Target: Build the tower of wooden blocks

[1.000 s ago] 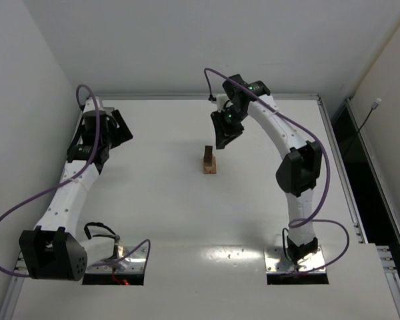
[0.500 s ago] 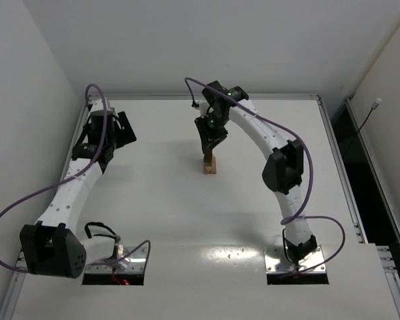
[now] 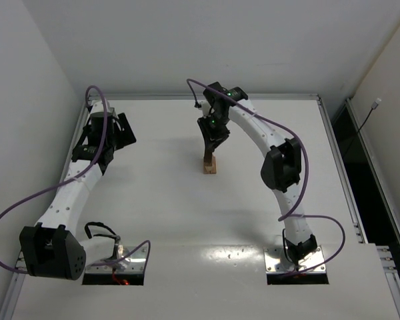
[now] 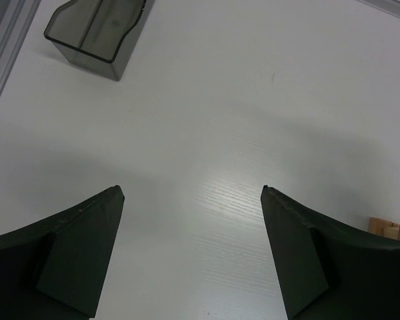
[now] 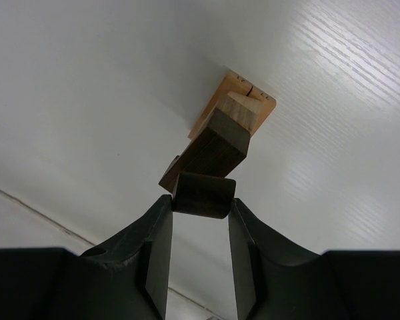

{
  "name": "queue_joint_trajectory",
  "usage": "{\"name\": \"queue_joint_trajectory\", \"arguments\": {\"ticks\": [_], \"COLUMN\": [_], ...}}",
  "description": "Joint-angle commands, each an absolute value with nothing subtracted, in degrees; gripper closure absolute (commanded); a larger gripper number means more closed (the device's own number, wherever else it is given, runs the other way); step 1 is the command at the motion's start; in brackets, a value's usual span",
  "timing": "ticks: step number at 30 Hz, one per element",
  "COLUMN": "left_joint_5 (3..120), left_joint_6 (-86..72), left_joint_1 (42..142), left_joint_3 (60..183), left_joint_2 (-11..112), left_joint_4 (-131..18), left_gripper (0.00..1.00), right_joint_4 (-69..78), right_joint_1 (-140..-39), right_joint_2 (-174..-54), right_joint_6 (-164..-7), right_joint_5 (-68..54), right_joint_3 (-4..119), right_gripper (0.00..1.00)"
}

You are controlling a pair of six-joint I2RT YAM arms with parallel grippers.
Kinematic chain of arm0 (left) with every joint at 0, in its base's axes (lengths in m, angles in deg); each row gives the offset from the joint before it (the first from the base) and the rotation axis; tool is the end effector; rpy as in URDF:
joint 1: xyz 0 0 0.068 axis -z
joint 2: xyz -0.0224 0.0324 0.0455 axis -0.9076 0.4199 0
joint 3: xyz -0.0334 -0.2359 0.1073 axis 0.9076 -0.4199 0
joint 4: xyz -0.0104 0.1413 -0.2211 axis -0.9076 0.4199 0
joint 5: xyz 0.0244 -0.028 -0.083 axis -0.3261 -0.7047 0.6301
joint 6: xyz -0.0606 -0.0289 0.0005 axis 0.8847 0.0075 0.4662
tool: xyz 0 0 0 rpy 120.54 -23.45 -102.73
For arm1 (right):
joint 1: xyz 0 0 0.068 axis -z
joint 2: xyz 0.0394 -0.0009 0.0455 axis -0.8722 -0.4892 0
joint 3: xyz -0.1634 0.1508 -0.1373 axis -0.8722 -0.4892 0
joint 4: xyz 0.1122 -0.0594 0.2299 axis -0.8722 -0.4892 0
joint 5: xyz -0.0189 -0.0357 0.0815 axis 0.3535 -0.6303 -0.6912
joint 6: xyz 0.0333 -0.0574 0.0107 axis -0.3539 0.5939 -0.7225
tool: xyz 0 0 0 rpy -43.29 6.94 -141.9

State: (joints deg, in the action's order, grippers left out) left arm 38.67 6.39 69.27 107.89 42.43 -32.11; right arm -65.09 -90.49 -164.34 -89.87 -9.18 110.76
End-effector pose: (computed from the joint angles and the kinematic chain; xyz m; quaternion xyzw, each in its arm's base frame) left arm 0.2842 -0.0069 0.3018 -0.2179 0.8399 -0.0160 0.4968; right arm 0.4060 0.2433 0.2326 -0.1738 0.9689 0.1356 0.1122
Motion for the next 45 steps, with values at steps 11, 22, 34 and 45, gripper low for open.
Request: {"name": "queue_joint_trajectory", "arguments": {"ticks": [11,22,34,45], "left_joint_5": [37.64,37.64,36.58,35.7], "left_joint_6": [5.66,5.66,5.66,4.51], "left_joint_1": [69.65,69.13,69.13,69.13], "left_joint_3": [108.74,108.74,108.21,108.73], "left_joint_2": [41.96,42.49,41.96,41.96], "left_joint_4": [-34.33,-34.33,-34.33,-34.33], "left_gripper": [0.19,0.19,0.19,0.19], "right_joint_4": [-64.3,-64.3,-63.16,-68.08], "right_joint_1": [-91.04,-91.04,-90.43,-78.03], "right_joint_2": [-165.62,-165.62,-162.37,-155.97], "right_joint_6": [-90.44,-89.91,-88.07,-65.55], "right_joint_5": [-9.51,-10.03,-8.65,0.65], "right_joint_3": [112.99,112.99,118.7,108.0], "right_gripper": [0.95,0.51,0.12,0.46]}}
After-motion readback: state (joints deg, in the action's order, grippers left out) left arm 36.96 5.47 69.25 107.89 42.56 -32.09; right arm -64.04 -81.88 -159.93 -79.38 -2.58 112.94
